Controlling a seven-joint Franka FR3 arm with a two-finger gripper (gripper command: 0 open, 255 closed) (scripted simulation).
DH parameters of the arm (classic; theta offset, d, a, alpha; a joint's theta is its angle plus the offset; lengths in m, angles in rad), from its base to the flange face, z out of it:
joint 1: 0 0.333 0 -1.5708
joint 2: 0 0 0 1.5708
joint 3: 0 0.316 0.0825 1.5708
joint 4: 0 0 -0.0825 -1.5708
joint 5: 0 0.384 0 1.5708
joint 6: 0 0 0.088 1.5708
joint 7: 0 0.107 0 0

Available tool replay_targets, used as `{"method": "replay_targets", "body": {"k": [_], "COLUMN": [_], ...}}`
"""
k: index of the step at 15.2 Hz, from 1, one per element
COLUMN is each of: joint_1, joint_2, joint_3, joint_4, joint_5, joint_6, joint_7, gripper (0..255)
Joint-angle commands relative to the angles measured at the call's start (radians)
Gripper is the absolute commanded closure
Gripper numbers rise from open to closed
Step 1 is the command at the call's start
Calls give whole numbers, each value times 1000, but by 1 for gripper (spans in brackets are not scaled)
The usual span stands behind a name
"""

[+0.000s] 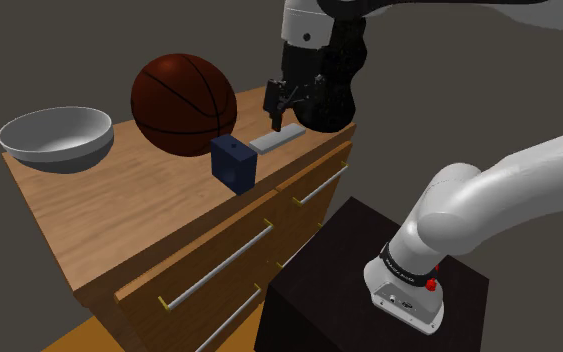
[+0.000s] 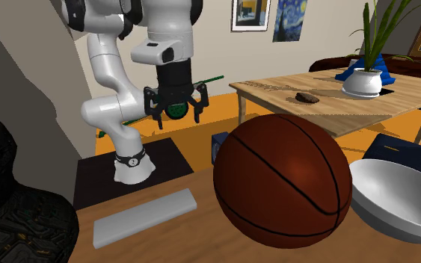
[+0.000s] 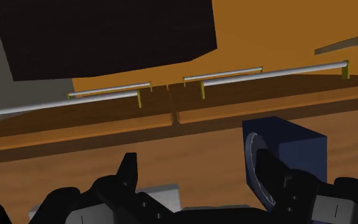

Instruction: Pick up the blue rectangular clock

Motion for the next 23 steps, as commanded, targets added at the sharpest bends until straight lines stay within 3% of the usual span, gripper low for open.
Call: {"method": "replay_targets", "body": {"k": [1, 9, 19, 20, 23], "joint_1": [4, 16, 19, 19, 19], "joint_2": [53, 294, 315, 314, 316], "joint_3": [36, 181, 191, 191, 191], "joint_4": [27, 176, 92, 92, 93], "joint_5": [8, -17, -19, -18, -19], "joint_6": [37, 166, 270, 270, 271], "joint_7": [46, 250, 253, 253, 254], "gripper": [0, 0, 0, 255, 255]}}
